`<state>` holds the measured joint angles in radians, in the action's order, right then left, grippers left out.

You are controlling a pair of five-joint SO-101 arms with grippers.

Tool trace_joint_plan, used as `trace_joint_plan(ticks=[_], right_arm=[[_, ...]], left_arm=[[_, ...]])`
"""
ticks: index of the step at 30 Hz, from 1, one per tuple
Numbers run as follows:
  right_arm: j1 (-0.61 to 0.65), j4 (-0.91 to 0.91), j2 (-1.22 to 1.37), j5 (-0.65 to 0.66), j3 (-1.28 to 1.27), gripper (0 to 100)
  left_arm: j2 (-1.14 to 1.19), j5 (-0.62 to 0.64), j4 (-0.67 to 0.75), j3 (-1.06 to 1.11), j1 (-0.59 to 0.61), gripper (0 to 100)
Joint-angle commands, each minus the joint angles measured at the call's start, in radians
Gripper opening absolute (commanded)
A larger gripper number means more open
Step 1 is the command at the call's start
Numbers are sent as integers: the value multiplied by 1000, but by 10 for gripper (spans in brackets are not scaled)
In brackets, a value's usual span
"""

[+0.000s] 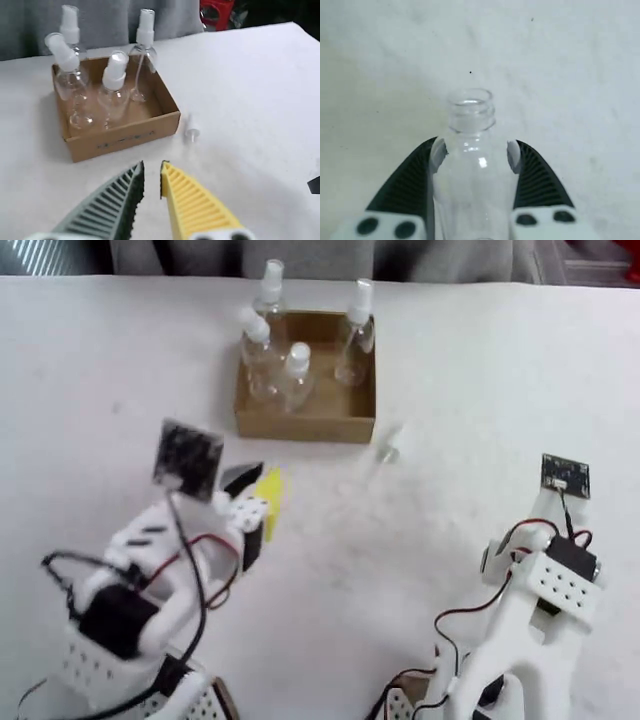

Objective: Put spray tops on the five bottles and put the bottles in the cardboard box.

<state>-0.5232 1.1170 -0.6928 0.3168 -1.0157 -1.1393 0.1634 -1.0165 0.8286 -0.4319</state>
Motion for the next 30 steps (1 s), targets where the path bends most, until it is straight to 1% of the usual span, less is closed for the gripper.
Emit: trace_joint_plan(ticks=[1, 6, 12, 15, 17, 23, 26, 30], right_arm=[[-36, -41, -22, 40, -18, 17], [-70, -68, -22, 52, -48, 17], [-70, -68, -22, 112, -94, 17], [-70, -108, -22, 146, -138, 17], [-70, -137, -22, 160, -163, 17], [-68, -176, -22, 224, -210, 17], [-67, -236, -22, 230, -245, 17], [-65, -239, -22, 230, -247, 17]], left_arm=[[208, 6, 8, -187, -67, 87], [475, 6, 106, -298, -137, 87], [803, 3, 190, -459, -213, 87], [961, -69, 204, -557, -252, 88], [1064, -103, 203, -629, -271, 88], [1343, -109, 176, -882, -255, 89], [1471, -109, 109, -1020, -252, 133], [1630, -109, 21, -1201, -231, 210]])
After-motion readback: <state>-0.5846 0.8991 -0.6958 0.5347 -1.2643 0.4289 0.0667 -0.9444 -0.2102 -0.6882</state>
